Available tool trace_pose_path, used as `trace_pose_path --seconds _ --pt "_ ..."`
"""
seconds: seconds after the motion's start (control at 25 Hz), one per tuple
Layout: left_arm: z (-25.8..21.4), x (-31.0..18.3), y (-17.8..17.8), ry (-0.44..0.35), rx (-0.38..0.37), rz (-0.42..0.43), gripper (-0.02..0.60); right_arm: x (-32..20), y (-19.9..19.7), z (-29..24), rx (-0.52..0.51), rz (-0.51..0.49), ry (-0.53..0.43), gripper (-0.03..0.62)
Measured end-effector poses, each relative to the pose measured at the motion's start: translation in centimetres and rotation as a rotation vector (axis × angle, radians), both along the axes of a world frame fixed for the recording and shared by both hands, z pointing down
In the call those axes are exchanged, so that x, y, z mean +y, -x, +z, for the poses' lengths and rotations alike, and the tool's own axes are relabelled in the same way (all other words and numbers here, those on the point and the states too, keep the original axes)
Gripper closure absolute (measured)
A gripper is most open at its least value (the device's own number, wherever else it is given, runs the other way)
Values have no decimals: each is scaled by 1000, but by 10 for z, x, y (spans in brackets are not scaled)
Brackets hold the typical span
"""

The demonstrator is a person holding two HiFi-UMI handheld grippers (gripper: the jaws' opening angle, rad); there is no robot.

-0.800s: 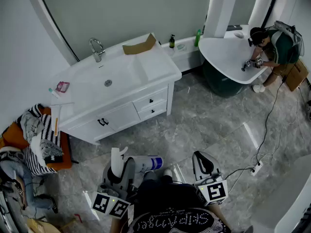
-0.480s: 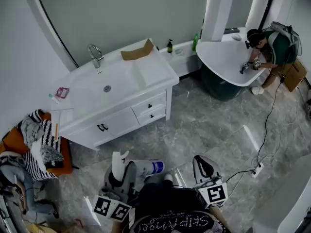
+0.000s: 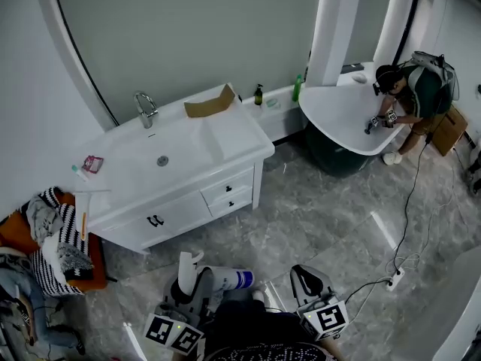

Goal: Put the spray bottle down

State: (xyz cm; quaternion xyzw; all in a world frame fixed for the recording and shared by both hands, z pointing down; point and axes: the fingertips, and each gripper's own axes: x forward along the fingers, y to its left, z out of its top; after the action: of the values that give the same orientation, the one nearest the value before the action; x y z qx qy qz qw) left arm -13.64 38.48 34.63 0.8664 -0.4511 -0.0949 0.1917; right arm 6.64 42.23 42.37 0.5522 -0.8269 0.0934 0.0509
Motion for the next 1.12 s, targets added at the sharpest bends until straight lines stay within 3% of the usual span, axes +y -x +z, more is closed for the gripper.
trace_pose_path --seconds 0.4,0.64,0.84,1.12 --pt "-19 -94 28 -26 8 50 423 -83 34 -4 -30 48 16 565" --pt "-37 -146 48 -50 -21 69 423 -130 66 -16 -19 15 40 565" --pt "-32 -175 67 -22 12 70 423 -146 76 -3 -7 57 87 565" --pt "-22 -187 90 -9 -14 53 423 -158 78 9 -16 117 119 565"
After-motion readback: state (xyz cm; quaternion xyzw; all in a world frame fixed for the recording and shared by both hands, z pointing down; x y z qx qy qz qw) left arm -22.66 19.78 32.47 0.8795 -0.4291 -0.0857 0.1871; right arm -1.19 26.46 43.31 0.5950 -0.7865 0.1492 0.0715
